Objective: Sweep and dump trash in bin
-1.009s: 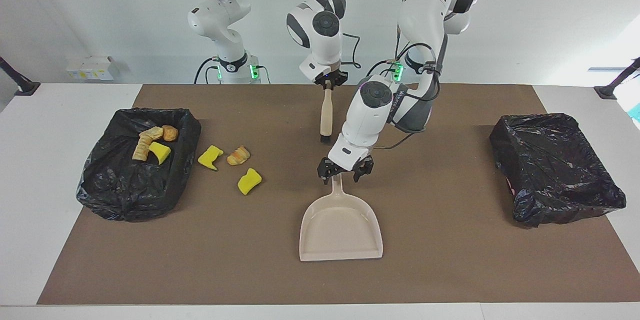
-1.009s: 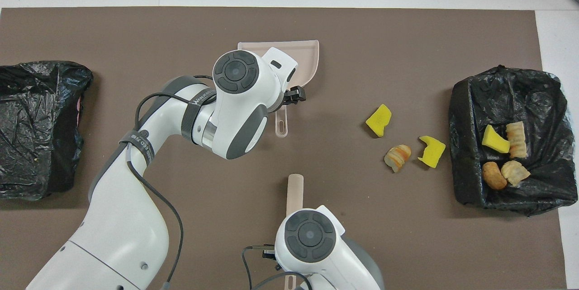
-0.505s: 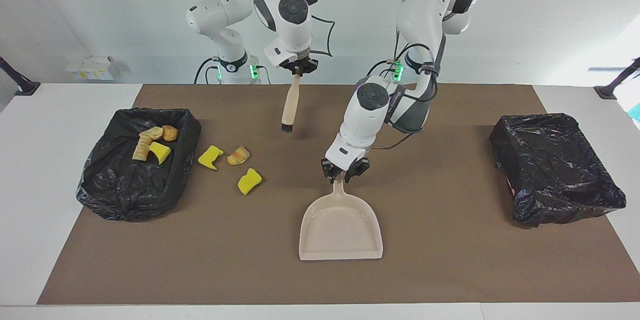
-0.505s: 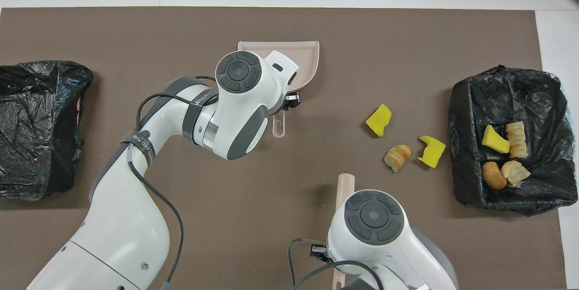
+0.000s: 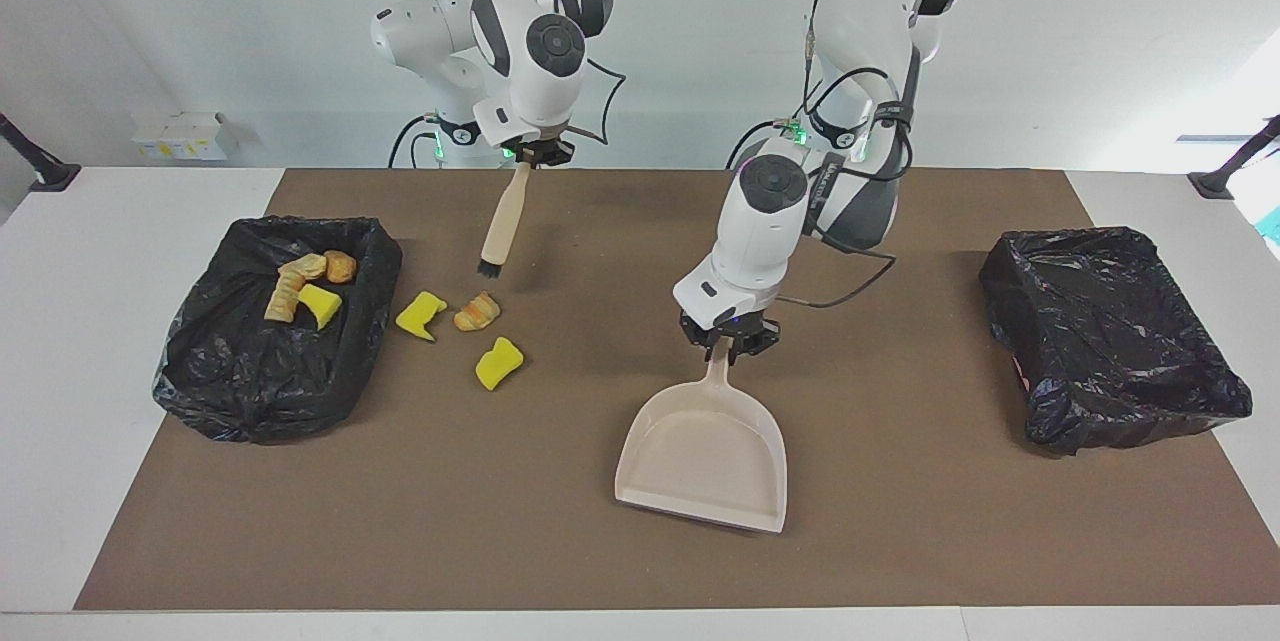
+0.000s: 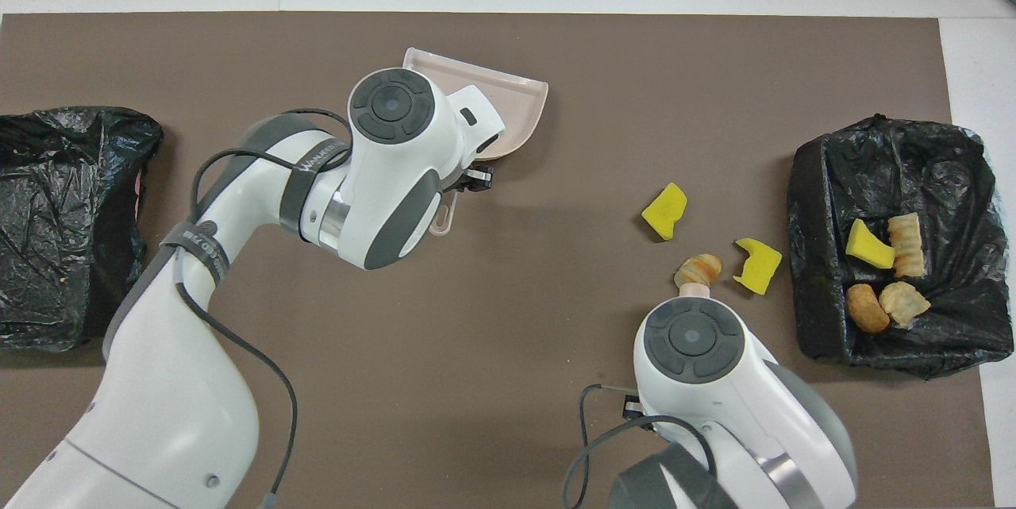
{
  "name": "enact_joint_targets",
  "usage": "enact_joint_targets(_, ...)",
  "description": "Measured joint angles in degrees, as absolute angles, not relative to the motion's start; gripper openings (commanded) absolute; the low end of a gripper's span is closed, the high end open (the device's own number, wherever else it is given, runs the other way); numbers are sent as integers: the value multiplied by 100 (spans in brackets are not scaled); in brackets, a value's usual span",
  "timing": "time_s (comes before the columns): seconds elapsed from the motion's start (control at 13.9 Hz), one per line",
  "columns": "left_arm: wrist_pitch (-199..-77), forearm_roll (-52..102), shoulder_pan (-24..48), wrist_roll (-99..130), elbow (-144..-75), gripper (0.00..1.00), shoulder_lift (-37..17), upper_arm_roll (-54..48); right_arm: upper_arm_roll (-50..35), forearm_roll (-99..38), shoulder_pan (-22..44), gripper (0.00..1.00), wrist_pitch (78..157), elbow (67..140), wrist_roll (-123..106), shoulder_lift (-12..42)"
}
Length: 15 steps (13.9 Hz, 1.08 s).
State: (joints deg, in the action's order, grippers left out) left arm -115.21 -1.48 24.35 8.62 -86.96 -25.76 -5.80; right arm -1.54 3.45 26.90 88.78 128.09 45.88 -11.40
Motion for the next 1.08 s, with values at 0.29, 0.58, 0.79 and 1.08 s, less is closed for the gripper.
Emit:
enact_joint_targets(0.29, -10741, -176, 2005, -1154, -8936, 0, -1906, -525, -158, 871, 2048, 0, 8882, 12852, 4588, -1099)
enact_joint_targets(0.58, -10564, -185, 1359, -3796, -9790, 0, -1087, -497, -164, 1087, 1380, 0, 9035, 12948, 4417, -1038)
enact_joint_targets(0.79, -10753, -186, 953, -5654, -10378, 0, -767, -492, -162, 1146, 1017, 0, 9487, 13165, 4104, -1018)
enact_joint_targets(1.08, -11150, -186, 806, -6226, -10942, 0, -713, -526, -196, 1150, 1009, 0, 10260, 13305, 3992, -741)
